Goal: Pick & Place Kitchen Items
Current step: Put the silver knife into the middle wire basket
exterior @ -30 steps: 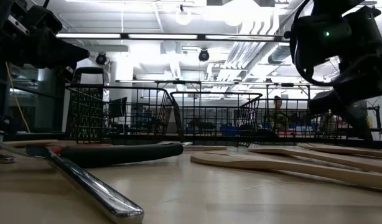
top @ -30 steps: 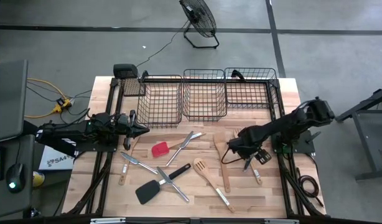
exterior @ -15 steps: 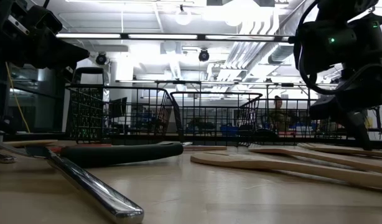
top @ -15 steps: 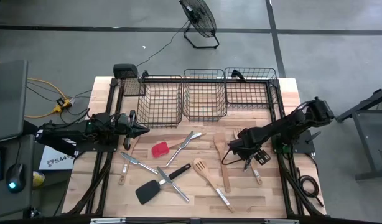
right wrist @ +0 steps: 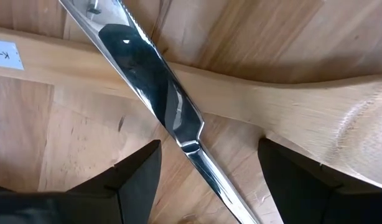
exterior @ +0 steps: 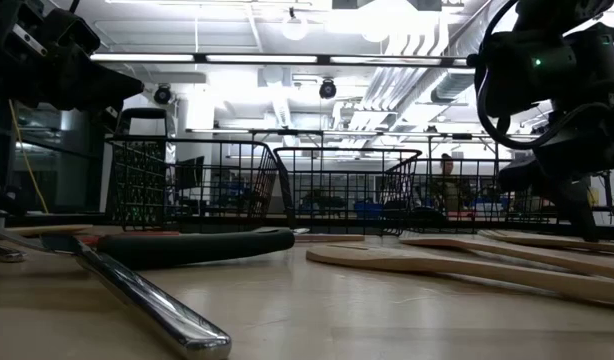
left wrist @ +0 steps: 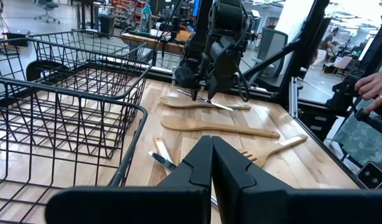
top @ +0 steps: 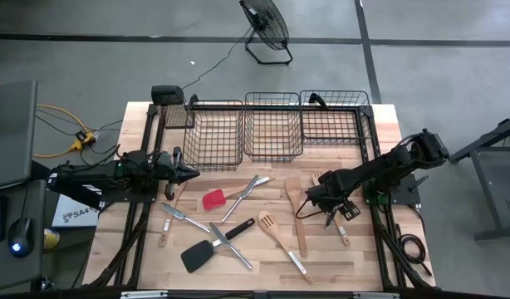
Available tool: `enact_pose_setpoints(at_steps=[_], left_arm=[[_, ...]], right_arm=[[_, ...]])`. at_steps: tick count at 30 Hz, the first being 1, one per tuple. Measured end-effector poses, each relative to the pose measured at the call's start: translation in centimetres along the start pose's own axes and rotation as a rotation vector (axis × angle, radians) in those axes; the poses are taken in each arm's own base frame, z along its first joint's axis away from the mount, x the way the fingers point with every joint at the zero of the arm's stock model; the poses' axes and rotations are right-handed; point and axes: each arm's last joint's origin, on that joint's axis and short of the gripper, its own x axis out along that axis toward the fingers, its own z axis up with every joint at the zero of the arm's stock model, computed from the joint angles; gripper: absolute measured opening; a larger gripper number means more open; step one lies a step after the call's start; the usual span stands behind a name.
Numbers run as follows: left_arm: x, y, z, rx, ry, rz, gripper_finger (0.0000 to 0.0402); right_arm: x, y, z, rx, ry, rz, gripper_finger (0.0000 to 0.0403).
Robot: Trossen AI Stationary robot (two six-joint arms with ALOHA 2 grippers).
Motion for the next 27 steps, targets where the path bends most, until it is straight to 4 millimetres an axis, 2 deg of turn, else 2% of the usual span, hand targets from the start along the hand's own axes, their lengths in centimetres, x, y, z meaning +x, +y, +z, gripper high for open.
enact_pose_setpoints(at_steps=[6, 13, 27], left_arm=[[0.0, 0.0, 0.0, 0.0, 0.0, 0.0, 0.0], [0.0, 0.0, 0.0, 0.0, 0.0, 0.0, 0.0], [0.0, 0.0, 0.0, 0.0, 0.0, 0.0, 0.0]], right_arm=[[-0.1, 0.3, -0.4, -0.003, 0.03, -0.029, 0.0263], [-0.5, 0.8, -1.9, -0.001, 0.118, -0.029, 0.0263], [-0.5, 0.6, -1.0, -0.011, 0.022, -0.05, 0.0263]])
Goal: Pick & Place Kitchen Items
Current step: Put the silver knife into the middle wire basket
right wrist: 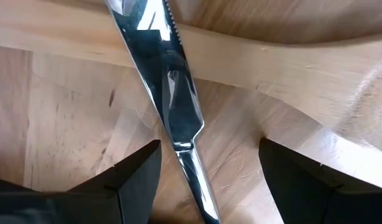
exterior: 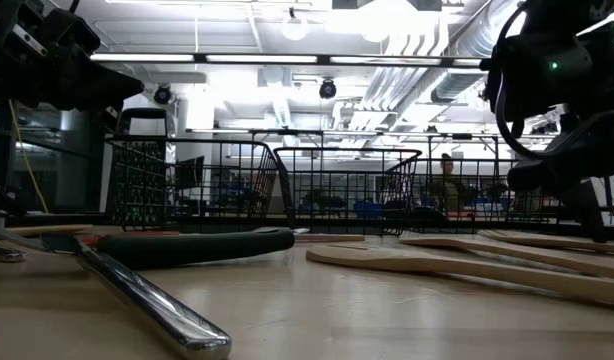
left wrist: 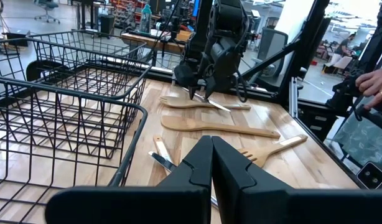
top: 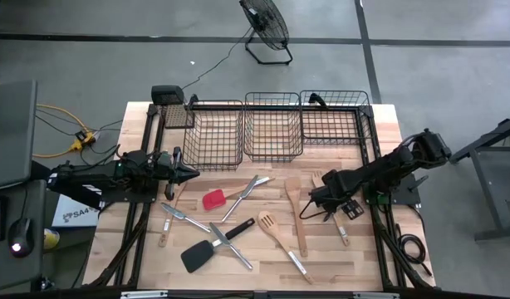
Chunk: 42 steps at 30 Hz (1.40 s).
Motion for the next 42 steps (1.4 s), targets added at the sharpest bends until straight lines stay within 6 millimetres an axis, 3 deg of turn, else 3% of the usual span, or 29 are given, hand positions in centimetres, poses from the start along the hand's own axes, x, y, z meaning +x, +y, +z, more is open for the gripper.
enact_pose_setpoints(at_steps=[10, 24, 42], left_arm=[[0.0, 0.0, 0.0, 0.0, 0.0, 0.0, 0.0], [0.0, 0.0, 0.0, 0.0, 0.0, 0.0, 0.0], [0.0, 0.0, 0.0, 0.0, 0.0, 0.0, 0.0]], right_arm=[[0.0, 0.0, 0.0, -0.004, -0.006, 0.011, 0.026], [0.0, 0.1, 0.0, -0.01, -0.007, 0.037, 0.0183], [0.1, 0.9, 0.1, -0.047, 0.002, 0.017, 0.0179]])
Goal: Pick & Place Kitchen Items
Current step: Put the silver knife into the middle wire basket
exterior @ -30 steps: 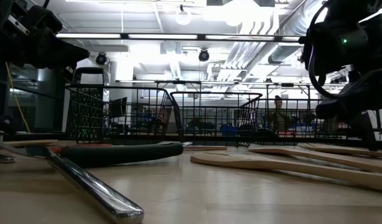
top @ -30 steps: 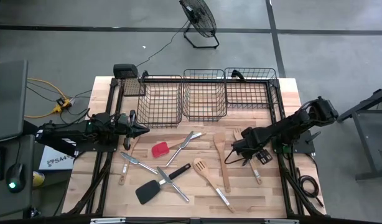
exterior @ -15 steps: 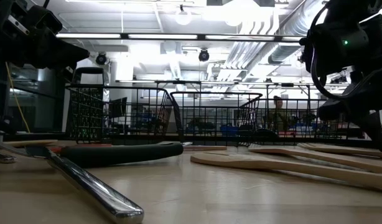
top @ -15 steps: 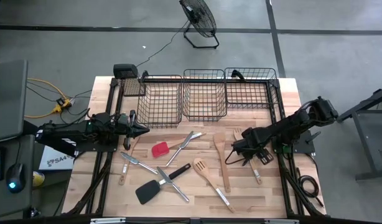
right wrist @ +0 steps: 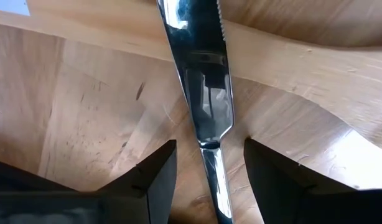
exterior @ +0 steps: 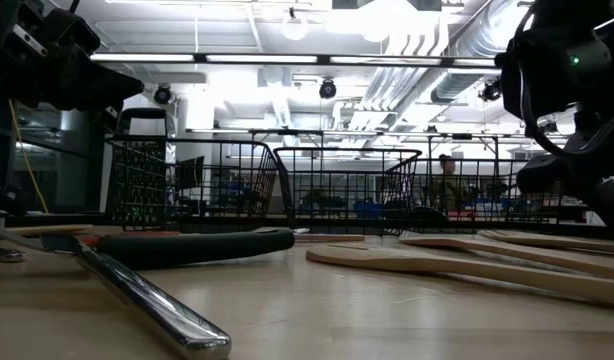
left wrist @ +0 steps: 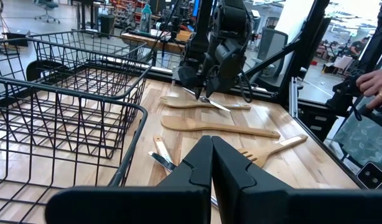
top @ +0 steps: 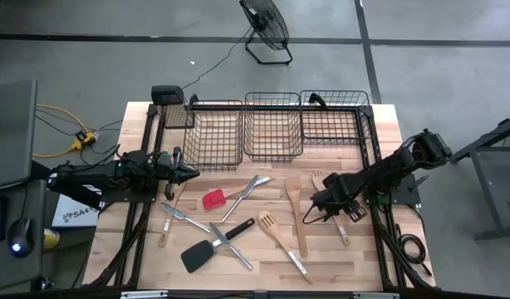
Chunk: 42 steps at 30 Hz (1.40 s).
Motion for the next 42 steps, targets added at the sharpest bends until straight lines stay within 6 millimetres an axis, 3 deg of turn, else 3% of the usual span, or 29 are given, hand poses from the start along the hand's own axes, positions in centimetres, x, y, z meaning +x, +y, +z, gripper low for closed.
enact_pose_setpoints(at_steps=[7, 17, 19, 27, 32, 42], left_arm=[[0.0, 0.0, 0.0, 0.0, 0.0, 0.0, 0.0], [0.0, 0.0, 0.0, 0.0, 0.0, 0.0, 0.0], [0.0, 0.0, 0.0, 0.0, 0.0, 0.0, 0.0], [0.0, 0.0, 0.0, 0.0, 0.0, 0.0, 0.0], [0.0, 0.0, 0.0, 0.0, 0.0, 0.0, 0.0], [0.0, 0.0, 0.0, 0.0, 0.0, 0.0, 0.0]], right_arm=[[-0.2, -0.7, -0.6, 0.069, 0.055, -0.013, 0.0179], [-2.5, -1.2, 0.2, 0.209, 0.005, 0.117, 0.0179], [-3.1, -1.1, 0.5, 0.344, -0.014, 0.176, 0.0179], [-4.1, -1.7, 0.9, 1.152, 0.05, 0.338, 0.0179], [-4.1, -2.0, 0.8, 1.637, 0.13, 0.325, 0.0179], [-4.2, -0.7, 0.9, 2.1, 0.007, 0.084, 0.0179]])
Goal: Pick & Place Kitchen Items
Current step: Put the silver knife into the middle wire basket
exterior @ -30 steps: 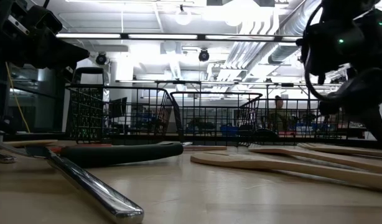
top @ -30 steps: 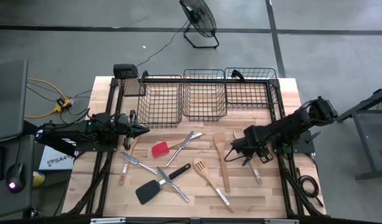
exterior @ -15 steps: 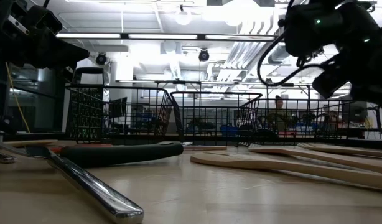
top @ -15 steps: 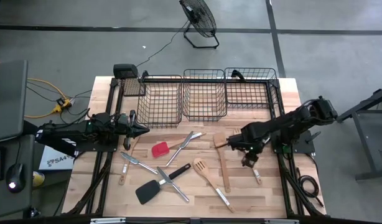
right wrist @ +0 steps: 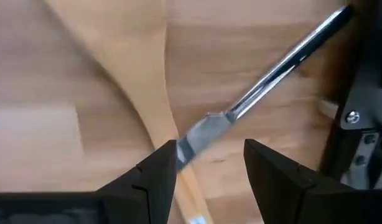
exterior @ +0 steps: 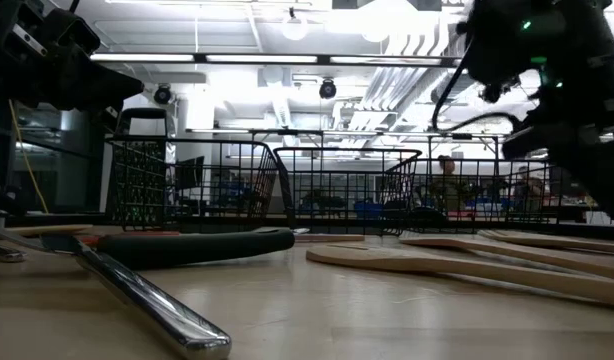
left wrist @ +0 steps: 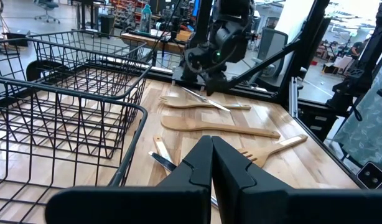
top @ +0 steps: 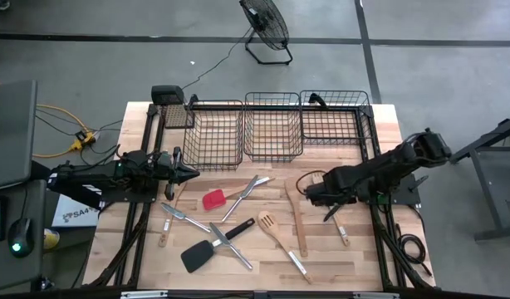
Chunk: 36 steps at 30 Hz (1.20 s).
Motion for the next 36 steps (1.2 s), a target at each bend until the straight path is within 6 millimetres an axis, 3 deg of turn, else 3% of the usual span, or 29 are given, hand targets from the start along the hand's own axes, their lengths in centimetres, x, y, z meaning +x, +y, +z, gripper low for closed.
enact_pose_setpoints(at_steps=[6, 10, 17, 24, 36], left_arm=[[0.0, 0.0, 0.0, 0.0, 0.0, 0.0, 0.0], [0.0, 0.0, 0.0, 0.0, 0.0, 0.0, 0.0], [0.0, 0.0, 0.0, 0.0, 0.0, 0.0, 0.0], [0.0, 0.0, 0.0, 0.0, 0.0, 0.0, 0.0], [0.0, 0.0, 0.0, 0.0, 0.0, 0.0, 0.0]], right_arm=[[-1.0, -1.5, -1.4, 0.291, -0.14, 0.112, 0.0179], [-1.2, -2.9, -1.6, 0.437, -0.202, 0.079, 0.0179], [-0.6, -2.9, -1.4, 0.524, -0.237, 0.111, 0.0179], [1.3, -3.0, -0.2, 0.591, -0.238, 0.104, 0.0179], [1.2, -2.4, -0.4, 0.657, -0.079, 0.105, 0.0179]])
